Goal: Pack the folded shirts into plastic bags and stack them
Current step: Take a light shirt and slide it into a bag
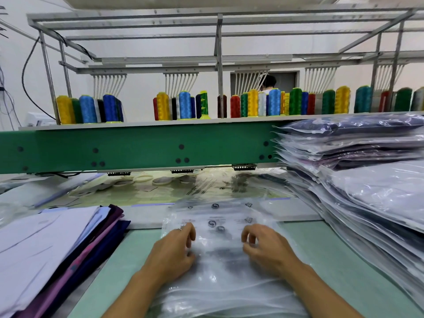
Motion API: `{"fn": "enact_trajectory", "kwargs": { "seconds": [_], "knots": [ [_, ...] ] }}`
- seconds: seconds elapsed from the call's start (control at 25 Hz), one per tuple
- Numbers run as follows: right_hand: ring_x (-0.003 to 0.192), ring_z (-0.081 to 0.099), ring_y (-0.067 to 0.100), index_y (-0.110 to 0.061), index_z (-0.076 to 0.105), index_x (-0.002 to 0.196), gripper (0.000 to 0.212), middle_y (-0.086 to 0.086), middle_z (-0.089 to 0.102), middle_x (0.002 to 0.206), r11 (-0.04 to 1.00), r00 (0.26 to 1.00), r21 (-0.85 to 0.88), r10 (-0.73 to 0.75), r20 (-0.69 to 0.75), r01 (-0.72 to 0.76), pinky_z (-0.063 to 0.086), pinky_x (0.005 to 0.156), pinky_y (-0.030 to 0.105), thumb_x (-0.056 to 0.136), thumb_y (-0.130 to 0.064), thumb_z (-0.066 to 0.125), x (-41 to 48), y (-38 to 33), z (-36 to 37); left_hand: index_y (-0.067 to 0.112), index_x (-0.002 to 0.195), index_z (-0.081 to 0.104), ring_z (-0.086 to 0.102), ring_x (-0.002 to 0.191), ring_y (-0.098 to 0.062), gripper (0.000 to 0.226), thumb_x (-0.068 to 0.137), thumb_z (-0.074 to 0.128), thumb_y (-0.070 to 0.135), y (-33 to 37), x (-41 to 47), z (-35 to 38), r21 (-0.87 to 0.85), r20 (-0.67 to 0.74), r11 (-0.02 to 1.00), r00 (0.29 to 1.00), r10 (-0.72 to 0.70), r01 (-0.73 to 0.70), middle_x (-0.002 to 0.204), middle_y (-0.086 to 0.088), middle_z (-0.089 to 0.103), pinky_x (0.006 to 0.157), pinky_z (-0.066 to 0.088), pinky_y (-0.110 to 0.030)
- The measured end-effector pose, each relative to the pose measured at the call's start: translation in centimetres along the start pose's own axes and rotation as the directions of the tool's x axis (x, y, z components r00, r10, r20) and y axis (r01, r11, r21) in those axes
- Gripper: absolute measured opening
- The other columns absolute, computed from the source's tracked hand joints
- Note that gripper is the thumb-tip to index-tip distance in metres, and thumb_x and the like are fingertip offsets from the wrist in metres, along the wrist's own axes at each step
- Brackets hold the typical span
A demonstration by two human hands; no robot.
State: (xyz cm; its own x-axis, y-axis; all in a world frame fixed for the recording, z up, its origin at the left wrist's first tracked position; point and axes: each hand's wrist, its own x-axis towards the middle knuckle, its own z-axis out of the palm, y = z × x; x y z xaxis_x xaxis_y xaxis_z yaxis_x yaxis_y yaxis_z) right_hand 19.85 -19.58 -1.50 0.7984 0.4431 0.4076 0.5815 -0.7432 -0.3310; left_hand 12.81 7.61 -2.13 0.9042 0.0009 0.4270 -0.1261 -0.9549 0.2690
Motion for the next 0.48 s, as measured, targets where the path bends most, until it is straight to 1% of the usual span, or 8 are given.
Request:
{"fn": "enact_trajectory", "kwargs": {
  "seconds": [0.04, 0.08, 0.16, 0.2, 0.32, 0.4, 0.48],
  "knots": [
    [0.082, 0.051, 0.004, -0.035, 0.057, 0.088, 0.019, -0.015, 0.055, 0.086, 1.0, 0.996, 0.014, 0.001, 0.084, -0.002, 0.046, 0.071, 0.027, 0.081, -0.051, 0.05, -0.1, 0.0, 0.3, 0.039, 0.098, 0.033, 0.055, 0.074, -0.009, 0.031, 0.08, 0.058, 0.035, -0.1, 0.1, 0.1, 0.009, 0.057, 1.0, 0.998, -0.015, 0.014, 0.086, 0.015, 0.058, 0.062, 0.044, -0.027],
    [0.081, 0.051, 0.003, -0.036, 0.057, 0.087, 0.025, -0.014, 0.054, 0.086, 1.0, 0.993, 0.023, 0.001, 0.119, -0.004, 0.043, 0.067, 0.025, 0.082, -0.059, 0.048, -0.1, 0.0, 0.6, 0.038, 0.099, 0.032, 0.055, 0.073, -0.009, 0.031, 0.081, 0.057, 0.04, -0.2, 0.2, 0.2, 0.018, 0.08, 1.0, 0.996, -0.025, 0.024, 0.084, 0.013, 0.058, 0.063, 0.044, -0.029],
    [0.074, 0.05, 0.002, -0.036, 0.055, 0.084, 0.034, -0.012, 0.053, 0.085, 1.0, 0.994, 0.01, -0.003, 0.106, 0.002, 0.035, 0.061, 0.023, 0.085, -0.069, 0.045, -0.1, 0.2, 0.9, 0.037, 0.097, 0.037, 0.055, 0.075, -0.008, 0.03, 0.083, 0.056, 0.055, -0.3, 0.3, 0.5, 0.037, 0.102, 0.999, 0.995, -0.021, 0.017, 0.08, 0.012, 0.058, 0.063, 0.043, -0.028],
    [0.072, 0.05, 0.003, -0.034, 0.054, 0.083, 0.036, -0.012, 0.054, 0.084, 1.0, 0.996, -0.012, -0.007, 0.089, 0.008, 0.034, 0.059, 0.023, 0.088, -0.069, 0.044, -0.1, 0.2, 0.9, 0.037, 0.096, 0.04, 0.054, 0.077, -0.007, 0.032, 0.084, 0.054, 0.063, -0.3, 0.3, 0.6, 0.041, 0.118, 0.999, 0.993, -0.015, 0.01, 0.081, 0.013, 0.057, 0.063, 0.041, -0.027],
    [0.075, 0.054, 0.008, -0.029, 0.051, 0.084, 0.028, -0.01, 0.06, 0.084, 0.996, 0.998, -0.084, 0.034, 0.058, -0.029, 0.037, 0.059, 0.026, 0.096, -0.054, 0.044, -0.1, -0.1, 1.0, 0.037, 0.097, 0.042, 0.05, 0.082, -0.007, 0.045, 0.084, 0.042, 0.08, 0.1, 0.2, 1.2, 0.094, 0.131, 0.995, 0.991, 0.012, -0.024, 0.087, 0.015, 0.054, 0.068, 0.04, -0.03],
    [0.081, 0.058, 0.017, -0.025, 0.05, 0.088, 0.02, -0.007, 0.062, 0.087, 0.983, 0.991, -0.155, 0.108, 0.077, -0.095, 0.04, 0.064, 0.031, 0.096, -0.042, 0.043, 0.0, -0.5, 1.4, 0.037, 0.099, 0.041, 0.05, 0.086, -0.01, 0.05, 0.082, 0.036, 0.085, 0.7, -0.1, 1.4, 0.125, 0.163, 0.992, 0.987, -0.002, -0.019, 0.089, 0.014, 0.051, 0.072, 0.041, -0.033],
    [0.087, 0.058, 0.021, -0.023, 0.047, 0.09, 0.013, -0.006, 0.06, 0.092, 0.962, 0.98, -0.223, 0.178, 0.086, -0.155, 0.041, 0.068, 0.034, 0.095, -0.034, 0.042, 0.4, -1.3, 1.6, 0.037, 0.1, 0.042, 0.051, 0.091, -0.014, 0.054, 0.08, 0.036, 0.087, 1.2, -0.2, 1.1, 0.109, 0.223, 0.994, 0.974, -0.037, 0.013, 0.095, 0.012, 0.052, 0.077, 0.042, -0.035]
  ]
}}
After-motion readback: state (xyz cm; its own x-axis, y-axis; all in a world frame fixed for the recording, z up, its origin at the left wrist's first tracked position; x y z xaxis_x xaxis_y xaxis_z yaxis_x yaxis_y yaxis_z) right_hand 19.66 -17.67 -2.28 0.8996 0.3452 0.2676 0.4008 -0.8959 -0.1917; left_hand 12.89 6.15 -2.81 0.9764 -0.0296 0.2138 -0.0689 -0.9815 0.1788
